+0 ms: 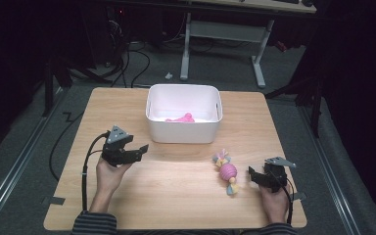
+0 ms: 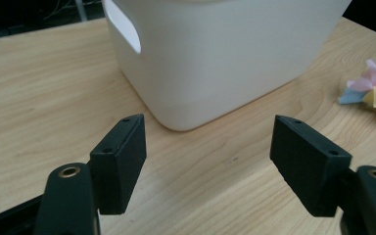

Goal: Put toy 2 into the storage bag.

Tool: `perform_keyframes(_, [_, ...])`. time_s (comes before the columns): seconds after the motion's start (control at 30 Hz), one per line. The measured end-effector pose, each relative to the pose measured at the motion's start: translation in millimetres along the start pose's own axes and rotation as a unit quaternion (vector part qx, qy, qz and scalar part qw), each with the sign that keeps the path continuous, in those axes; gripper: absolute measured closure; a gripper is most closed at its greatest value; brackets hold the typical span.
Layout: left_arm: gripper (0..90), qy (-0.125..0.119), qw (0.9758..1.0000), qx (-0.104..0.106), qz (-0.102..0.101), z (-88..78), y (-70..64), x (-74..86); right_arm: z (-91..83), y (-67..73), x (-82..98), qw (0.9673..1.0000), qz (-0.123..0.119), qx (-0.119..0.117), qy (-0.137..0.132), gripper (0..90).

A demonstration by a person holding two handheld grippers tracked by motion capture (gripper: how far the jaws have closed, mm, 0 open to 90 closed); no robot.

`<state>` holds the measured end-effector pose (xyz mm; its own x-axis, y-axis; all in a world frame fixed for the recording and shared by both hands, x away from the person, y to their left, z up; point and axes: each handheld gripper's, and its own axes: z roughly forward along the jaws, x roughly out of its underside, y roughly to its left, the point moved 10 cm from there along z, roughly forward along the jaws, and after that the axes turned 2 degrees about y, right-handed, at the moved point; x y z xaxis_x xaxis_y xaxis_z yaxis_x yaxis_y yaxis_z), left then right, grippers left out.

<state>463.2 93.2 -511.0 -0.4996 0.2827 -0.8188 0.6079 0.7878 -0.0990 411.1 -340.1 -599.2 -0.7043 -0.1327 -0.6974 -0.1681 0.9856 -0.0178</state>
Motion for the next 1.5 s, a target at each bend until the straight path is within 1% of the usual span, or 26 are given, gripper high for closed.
perform_keyframes(0.1, [29.9, 0.001, 0.9999, 0.001, -0.010, 2.8, 0.8, 10.6, 0.0, 0.0, 0.0, 1.0000, 0.000, 0.000, 0.000, 29.2])
perform_keyframes(0.13, [29.9, 0.001, 0.9999, 0.002, -0.016, 3.7, 1.2, 14.5, 0.0, 0.0, 0.0, 1.0000, 0.000, 0.000, 0.000, 29.2])
perform_keyframes(0.17, [29.9, 0.001, 0.9999, 0.002, -0.016, 3.7, 1.2, 14.5, 0.0, 0.0, 0.0, 1.0000, 0.000, 0.000, 0.000, 29.2])
perform_keyframes(0.2, [29.9, 0.002, 0.9997, 0.002, -0.023, 5.3, 2.0, 19.6, 0.0, 0.0, 0.0, 1.0000, 0.000, 0.000, 0.000, 29.2])
perform_keyframes(0.23, [29.9, 0.002, 0.9997, 0.002, -0.023, 5.3, 2.0, 19.6, 0.0, 0.0, 0.0, 1.0000, 0.000, 0.000, 0.000, 29.2])
perform_keyframes(0.27, [29.9, 0.005, 0.9996, -0.002, -0.026, 7.8, 3.1, 25.7, 0.0, 0.0, 0.0, 1.0000, 0.000, 0.000, 0.000, 29.2])
perform_keyframes(0.33, [29.9, 0.006, 0.9996, -0.002, -0.028, 8.8, 3.3, 27.7, 0.0, 0.0, 0.0, 1.0000, 0.000, 0.000, 0.000, 29.2])
perform_keyframes(0.37, [29.7, 0.016, 0.9995, -0.009, -0.026, 12.8, 4.7, 34.9, 0.0, 0.0, 0.0, 1.0000, 0.000, 0.000, 0.000, 29.2])
perform_keyframes(0.43, [29.9, 0.017, 0.9994, -0.012, -0.027, 14.7, 4.9, 37.4, 0.0, 0.0, 0.0, 1.0000, 0.000, 0.000, 0.000, 29.2])
perform_keyframes(0.5, [29.9, 0.024, 0.9991, -0.017, -0.030, 18.8, 5.9, 43.2, 0.0, 0.0, 0.0, 1.0000, 0.000, 0.000, 0.000, 29.2])
perform_keyframes(0.57, [30.0, 0.033, 0.9988, -0.022, -0.028, 23.1, 6.8, 48.7, 0.1, 0.0, -0.1, 1.0000, 0.001, 0.000, 0.000, 29.3])
perform_keyframes(0.7, [30.0, 0.042, 0.9982, -0.040, -0.012, 29.5, 9.9, 56.7, 0.1, -0.1, -0.1, 1.0000, 0.002, 0.001, 0.000, 29.4])
perform_keyframes(0.87, [30.1, 0.057, 0.9971, -0.049, -0.016, 38.0, 12.6, 65.2, 0.1, -0.1, -0.2, 1.0000, 0.002, 0.001, 0.001, 29.3])
perform_keyframes(0.93, [30.1, 0.061, 0.9966, -0.055, -0.009, 39.9, 12.8, 66.5, 0.3, -0.2, -0.3, 1.0000, 0.001, 0.001, 0.000, 29.3])
perform_keyframes(1.03, [30.1, 0.064, 0.9964, -0.056, -0.005, 42.1, 12.0, 68.7, 0.2, -0.2, -0.3, 1.0000, 0.001, 0.001, 0.000, 29.4])
perform_keyframes(1.1, [30.0, 0.068, 0.9958, -0.061, 0.001, 44.2, 12.3, 71.0, 0.2, -0.2, -0.3, 1.0000, 0.002, 0.001, 0.000, 29.3])
perform_keyframes(1.2, [29.9, 0.078, 0.9949, -0.063, 0.000, 48.2, 12.7, 75.5, 0.1, 0.2, -0.1, 1.0000, 0.002, 0.000, 0.001, 28.9])
perform_keyframes(1.27, [29.5, 0.079, 0.9946, -0.067, 0.003, 48.9, 12.9, 76.4, 0.2, 0.4, -0.1, 1.0000, 0.001, -0.001, 0.001, 28.2])
perform_keyframes(1.3, [29.6, 0.079, 0.9946, -0.067, 0.003, 48.8, 12.9, 76.4, 0.2, 0.5, -0.1, 1.0000, -0.003, -0.002, 0.001, 27.5])
perform_keyframes(1.43, [29.5, 0.079, 0.9945, -0.068, 0.002, 49.0, 12.7, 76.4, 0.3, 0.9, 0.1, 1.0000, -0.005, -0.005, 0.002, 26.8])
perform_keyframes(1.5, [28.6, 0.079, 0.9946, -0.067, 0.003, 49.3, 11.9, 76.5, -0.5, 1.5, 1.0, 1.0000, -0.002, -0.005, 0.003, 27.6])
